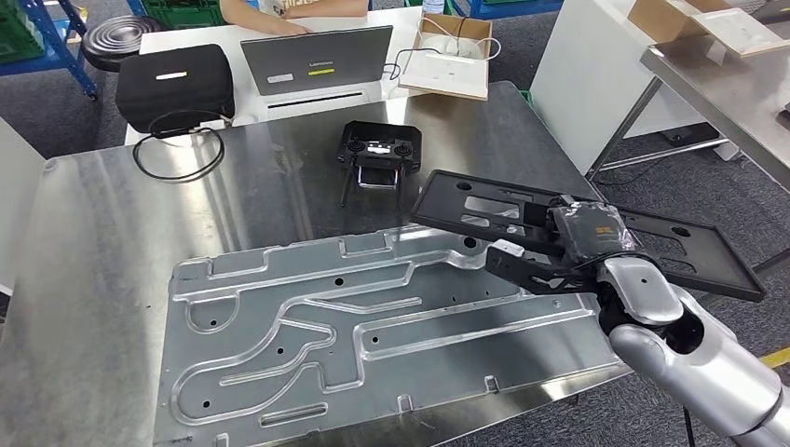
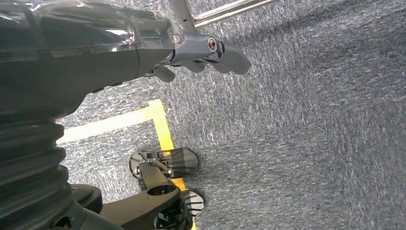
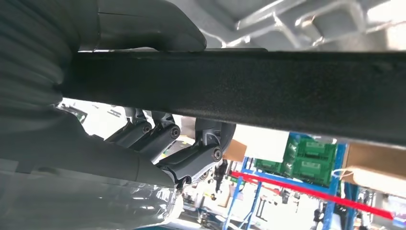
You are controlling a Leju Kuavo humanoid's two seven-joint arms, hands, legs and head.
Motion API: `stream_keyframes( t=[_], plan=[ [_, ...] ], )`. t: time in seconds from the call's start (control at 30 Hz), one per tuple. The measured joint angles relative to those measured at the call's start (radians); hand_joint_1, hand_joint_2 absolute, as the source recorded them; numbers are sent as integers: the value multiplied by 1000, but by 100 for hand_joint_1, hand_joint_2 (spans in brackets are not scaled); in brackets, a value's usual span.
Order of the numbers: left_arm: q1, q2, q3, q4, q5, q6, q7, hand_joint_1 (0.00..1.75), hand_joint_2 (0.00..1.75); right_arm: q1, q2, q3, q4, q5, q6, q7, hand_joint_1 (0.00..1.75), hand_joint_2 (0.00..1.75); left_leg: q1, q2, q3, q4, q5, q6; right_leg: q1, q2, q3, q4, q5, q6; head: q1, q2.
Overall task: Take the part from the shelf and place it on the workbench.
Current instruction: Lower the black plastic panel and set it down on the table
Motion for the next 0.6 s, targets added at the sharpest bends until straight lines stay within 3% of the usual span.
stream_keyframes(
  t=[0.6],
  plan=[
    [-1, -8, 0, 0, -17, -3, 0, 0, 175, -39, 11, 153, 61, 118, 103, -15, 175, 175, 0, -1, 0, 0, 0, 0, 0, 1, 0, 0, 0, 0, 0, 0]
  ],
)
